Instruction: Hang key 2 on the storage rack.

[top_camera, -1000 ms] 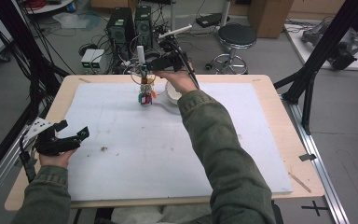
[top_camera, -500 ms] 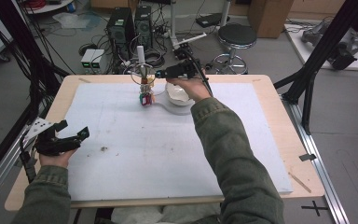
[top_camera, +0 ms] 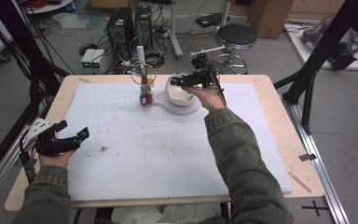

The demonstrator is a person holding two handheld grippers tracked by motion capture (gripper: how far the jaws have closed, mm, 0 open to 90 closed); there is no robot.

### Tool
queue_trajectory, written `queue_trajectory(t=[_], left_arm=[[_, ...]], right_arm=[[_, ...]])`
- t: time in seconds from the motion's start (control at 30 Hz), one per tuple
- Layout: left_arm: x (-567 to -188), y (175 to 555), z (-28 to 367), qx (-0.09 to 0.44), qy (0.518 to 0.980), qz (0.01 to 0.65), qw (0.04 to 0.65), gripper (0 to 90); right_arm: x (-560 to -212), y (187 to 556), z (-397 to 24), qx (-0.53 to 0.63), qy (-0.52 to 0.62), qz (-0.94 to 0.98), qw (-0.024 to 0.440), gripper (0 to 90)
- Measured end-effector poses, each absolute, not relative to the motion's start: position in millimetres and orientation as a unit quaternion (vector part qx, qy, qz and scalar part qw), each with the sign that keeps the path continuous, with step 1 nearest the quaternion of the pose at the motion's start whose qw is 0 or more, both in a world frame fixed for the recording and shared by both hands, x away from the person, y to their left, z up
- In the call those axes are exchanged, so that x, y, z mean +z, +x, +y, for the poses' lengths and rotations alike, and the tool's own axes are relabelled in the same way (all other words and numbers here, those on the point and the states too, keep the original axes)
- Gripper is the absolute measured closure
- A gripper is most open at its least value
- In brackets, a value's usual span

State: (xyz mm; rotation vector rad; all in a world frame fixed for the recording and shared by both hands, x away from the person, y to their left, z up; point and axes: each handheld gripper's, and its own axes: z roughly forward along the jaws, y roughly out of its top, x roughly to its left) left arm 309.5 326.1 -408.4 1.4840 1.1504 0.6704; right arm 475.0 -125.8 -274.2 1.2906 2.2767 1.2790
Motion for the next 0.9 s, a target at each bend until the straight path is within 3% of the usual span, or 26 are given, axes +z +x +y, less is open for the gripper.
queue_trajectory(t=[0.13, 0.9], left_arm=[[-408, 310, 326, 0.283, 0.626, 0.484, 0.542, 1.7], [-408, 309, 325, 0.285, 0.626, 0.485, 0.540, 1.7]], right_arm=[[-279, 470, -134, 0.422, 0.439, 0.782, 0.135, 1.8], [-297, 442, -193, 0.449, 0.468, 0.745, 0.158, 2.0]])
